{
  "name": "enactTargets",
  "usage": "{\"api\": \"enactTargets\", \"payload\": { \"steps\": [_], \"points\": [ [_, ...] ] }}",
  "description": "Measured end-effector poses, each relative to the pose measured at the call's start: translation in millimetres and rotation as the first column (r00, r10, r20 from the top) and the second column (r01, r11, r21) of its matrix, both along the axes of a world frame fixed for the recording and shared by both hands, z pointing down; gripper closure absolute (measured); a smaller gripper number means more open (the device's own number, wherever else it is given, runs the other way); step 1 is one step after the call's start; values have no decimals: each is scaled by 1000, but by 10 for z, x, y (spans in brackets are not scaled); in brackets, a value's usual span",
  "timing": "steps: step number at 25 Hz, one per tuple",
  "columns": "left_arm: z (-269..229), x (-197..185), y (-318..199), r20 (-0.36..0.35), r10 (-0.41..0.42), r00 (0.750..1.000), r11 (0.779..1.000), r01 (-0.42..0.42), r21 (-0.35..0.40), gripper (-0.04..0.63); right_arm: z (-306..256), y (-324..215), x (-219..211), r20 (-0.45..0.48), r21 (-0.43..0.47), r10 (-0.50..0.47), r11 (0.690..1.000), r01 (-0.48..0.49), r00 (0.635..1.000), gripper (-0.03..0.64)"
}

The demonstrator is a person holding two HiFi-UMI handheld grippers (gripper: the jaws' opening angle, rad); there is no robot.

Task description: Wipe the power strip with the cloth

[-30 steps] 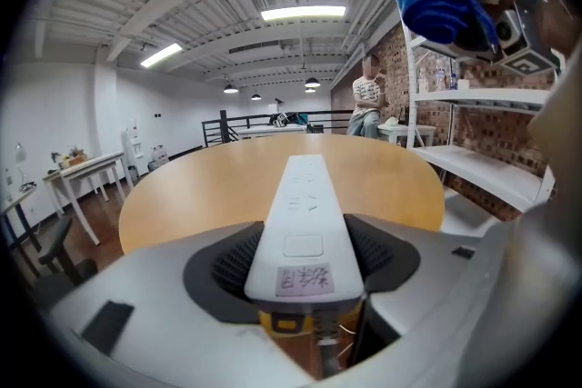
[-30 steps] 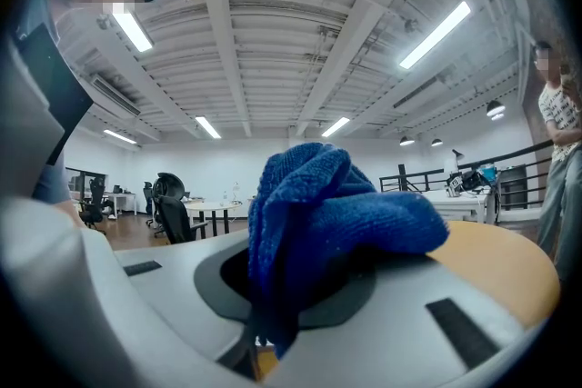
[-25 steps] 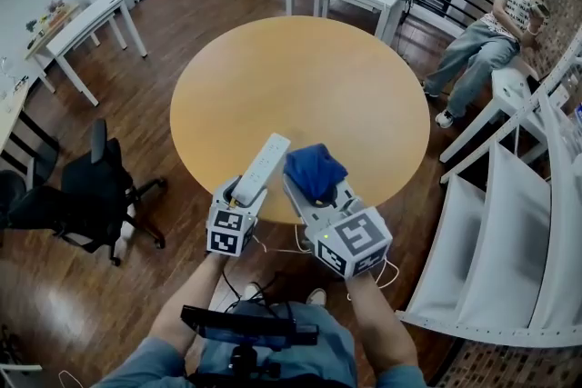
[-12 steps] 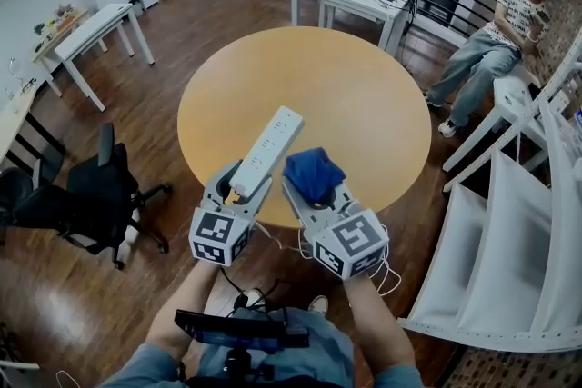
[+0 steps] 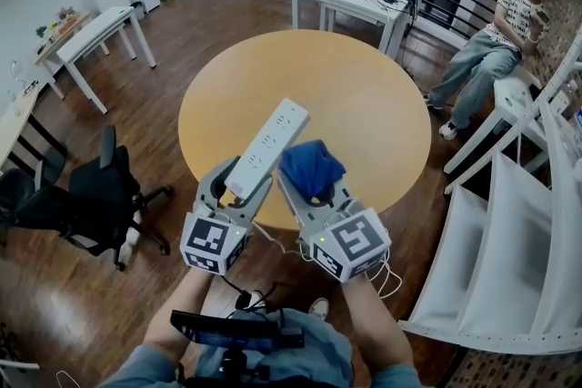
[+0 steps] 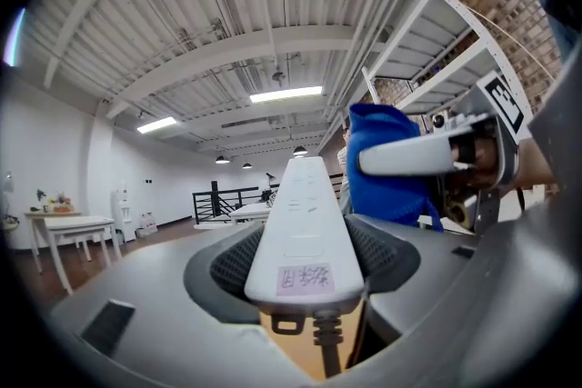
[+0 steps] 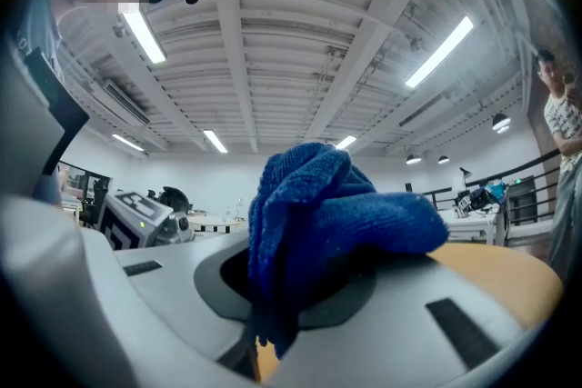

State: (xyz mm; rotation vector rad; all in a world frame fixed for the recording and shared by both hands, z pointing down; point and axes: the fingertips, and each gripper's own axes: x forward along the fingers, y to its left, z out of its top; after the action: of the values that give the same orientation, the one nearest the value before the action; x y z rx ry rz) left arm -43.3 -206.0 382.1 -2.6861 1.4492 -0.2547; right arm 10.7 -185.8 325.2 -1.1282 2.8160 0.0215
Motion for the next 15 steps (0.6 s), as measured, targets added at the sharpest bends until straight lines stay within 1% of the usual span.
{"api": "enactTargets", "payload": {
  "steps": [2, 3, 6, 9, 11, 15],
  "points": [
    [20, 20, 2, 24, 5, 1000, 1000, -6, 12, 304, -258, 76, -90, 31, 43, -43, 998, 42, 999, 560],
    [30, 37, 3, 38, 9, 999, 1000, -10, 20, 304, -355, 116, -164, 47, 49, -80, 996, 78, 996, 560],
    [41, 94, 16, 87, 16, 996, 999, -20, 50, 305, -422, 203, -441, 59, 30, -185, 983, 184, 981, 560],
    [20, 150, 56, 125, 8, 992, 999, -15, 53, 305, -341, 261, -645, 37, -2, -236, 972, 236, 971, 560],
    [15, 163, 66, 147, 3, 989, 998, -12, 59, 305, -323, 288, -725, 45, 0, -260, 965, 261, 964, 560],
    [25, 152, 68, 176, 16, 984, 995, -33, 99, 305, -268, 342, -835, 32, -24, -305, 952, 306, 952, 560]
  ]
}}
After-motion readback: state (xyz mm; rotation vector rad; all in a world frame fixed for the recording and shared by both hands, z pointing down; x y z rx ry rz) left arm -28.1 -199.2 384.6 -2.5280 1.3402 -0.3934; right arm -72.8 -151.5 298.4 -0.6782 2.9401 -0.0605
